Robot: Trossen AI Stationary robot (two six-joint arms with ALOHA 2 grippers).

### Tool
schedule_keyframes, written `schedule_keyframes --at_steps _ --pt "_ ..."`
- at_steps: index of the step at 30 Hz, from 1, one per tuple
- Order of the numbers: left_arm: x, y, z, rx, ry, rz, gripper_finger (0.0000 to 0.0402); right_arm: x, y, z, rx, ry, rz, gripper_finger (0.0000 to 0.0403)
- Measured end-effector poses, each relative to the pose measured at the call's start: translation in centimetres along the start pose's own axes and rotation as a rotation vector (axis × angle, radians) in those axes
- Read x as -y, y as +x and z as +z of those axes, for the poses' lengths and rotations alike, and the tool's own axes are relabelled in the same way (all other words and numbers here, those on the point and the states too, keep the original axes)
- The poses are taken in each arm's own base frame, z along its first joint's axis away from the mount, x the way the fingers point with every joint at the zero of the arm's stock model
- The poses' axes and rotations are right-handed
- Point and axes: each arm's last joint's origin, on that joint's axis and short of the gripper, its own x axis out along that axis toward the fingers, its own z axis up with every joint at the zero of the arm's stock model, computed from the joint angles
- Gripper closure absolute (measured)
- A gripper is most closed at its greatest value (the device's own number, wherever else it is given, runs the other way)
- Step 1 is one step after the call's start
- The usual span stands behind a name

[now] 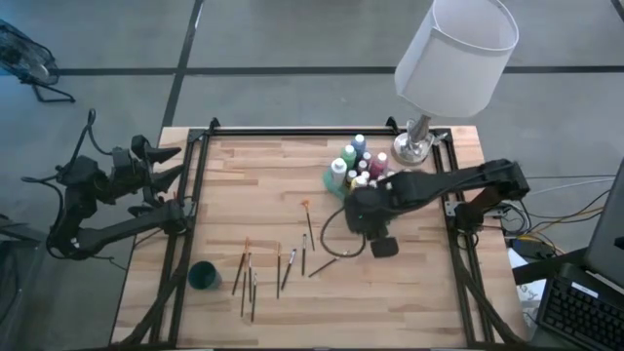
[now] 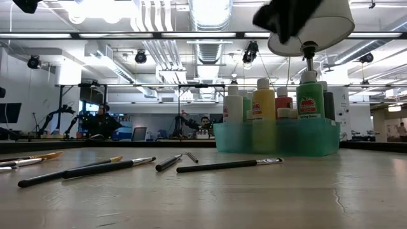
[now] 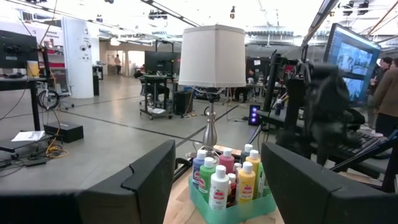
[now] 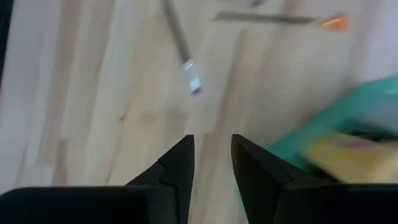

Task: Pick & Place Paint Supplies
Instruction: Put the silver paint brush into the green cup

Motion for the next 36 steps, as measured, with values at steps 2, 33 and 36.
schedule_keyframes --at_steps 2,33,36 --pt "0.0 0.0 0.0 -0.001 0.000 0.000 0.0158 0.0 1.7 -0.2 -0.026 -0.017 0.036 0.0297" --pt "0.0 0.0 0.0 0.000 0.000 0.000 0.0158 0.1 18.6 -0.2 -0.158 -0.116 0.031 0.0237" --pt "0.0 0.0 0.0 0.000 0.000 0.000 0.0158 0.1 19.5 -0.3 -0.184 -0.109 0.033 0.0252"
